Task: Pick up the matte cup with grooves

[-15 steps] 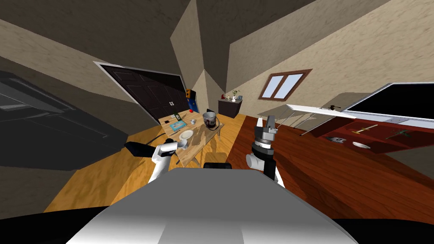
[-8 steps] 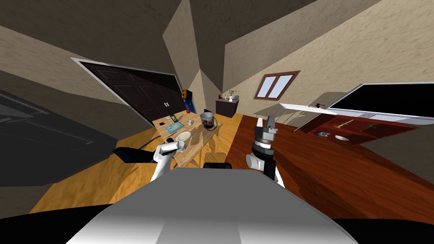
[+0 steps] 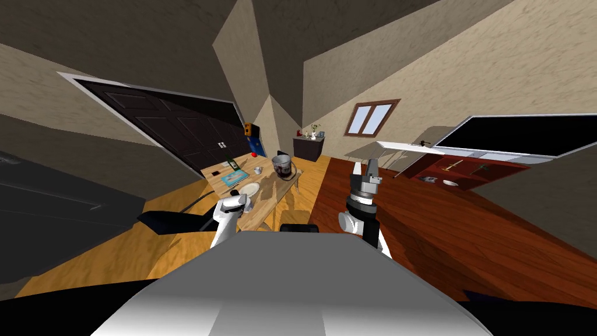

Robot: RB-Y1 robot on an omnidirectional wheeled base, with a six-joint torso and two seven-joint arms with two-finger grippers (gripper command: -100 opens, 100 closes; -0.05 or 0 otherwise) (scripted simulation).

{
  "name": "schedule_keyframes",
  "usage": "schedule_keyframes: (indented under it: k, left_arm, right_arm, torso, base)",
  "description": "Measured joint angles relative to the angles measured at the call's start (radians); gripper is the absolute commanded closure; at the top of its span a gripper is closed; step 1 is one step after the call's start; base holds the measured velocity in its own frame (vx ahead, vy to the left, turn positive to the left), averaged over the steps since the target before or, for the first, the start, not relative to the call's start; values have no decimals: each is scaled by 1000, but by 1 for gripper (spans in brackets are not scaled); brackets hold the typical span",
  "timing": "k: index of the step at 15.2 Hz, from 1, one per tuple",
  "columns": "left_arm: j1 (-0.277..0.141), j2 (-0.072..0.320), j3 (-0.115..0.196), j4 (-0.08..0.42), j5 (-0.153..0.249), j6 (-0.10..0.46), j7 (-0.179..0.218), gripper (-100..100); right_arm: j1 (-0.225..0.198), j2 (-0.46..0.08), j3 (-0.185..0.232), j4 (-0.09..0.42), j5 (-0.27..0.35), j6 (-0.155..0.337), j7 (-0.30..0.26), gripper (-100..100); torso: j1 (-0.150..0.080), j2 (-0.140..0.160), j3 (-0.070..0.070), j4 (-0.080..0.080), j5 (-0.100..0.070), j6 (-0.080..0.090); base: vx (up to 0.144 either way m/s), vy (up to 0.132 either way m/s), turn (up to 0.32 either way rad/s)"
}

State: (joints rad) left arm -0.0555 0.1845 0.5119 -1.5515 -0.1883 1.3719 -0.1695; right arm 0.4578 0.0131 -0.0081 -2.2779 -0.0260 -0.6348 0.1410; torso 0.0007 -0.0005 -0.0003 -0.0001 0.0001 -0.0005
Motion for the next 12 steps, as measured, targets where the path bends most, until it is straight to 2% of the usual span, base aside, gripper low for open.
schedule_keyframes:
  k: [5, 6, 12]
  left_arm:
    - [4, 3, -10, 57, 2, -58, 13, -100]
    - [4, 3, -11, 60, 2, -63, 14, 100]
    - [5, 1, -8, 50, 3, -52, 13, 100]
  right_arm:
    - [0, 0, 0, 0, 0, 0, 0, 0]
    - [0, 0, 0, 0, 0, 0, 0, 0]
    - [0, 0, 0, 0, 0, 0, 0, 0]
  torso:
    - [1, -1, -1, 0, 0, 0]
    - [1, -1, -1, 0, 0, 0]
    - [0, 1, 0, 0, -1, 1]
  base:
    - [21, 22, 20]
    - [5, 5, -1]
    - [-7, -6, -10]
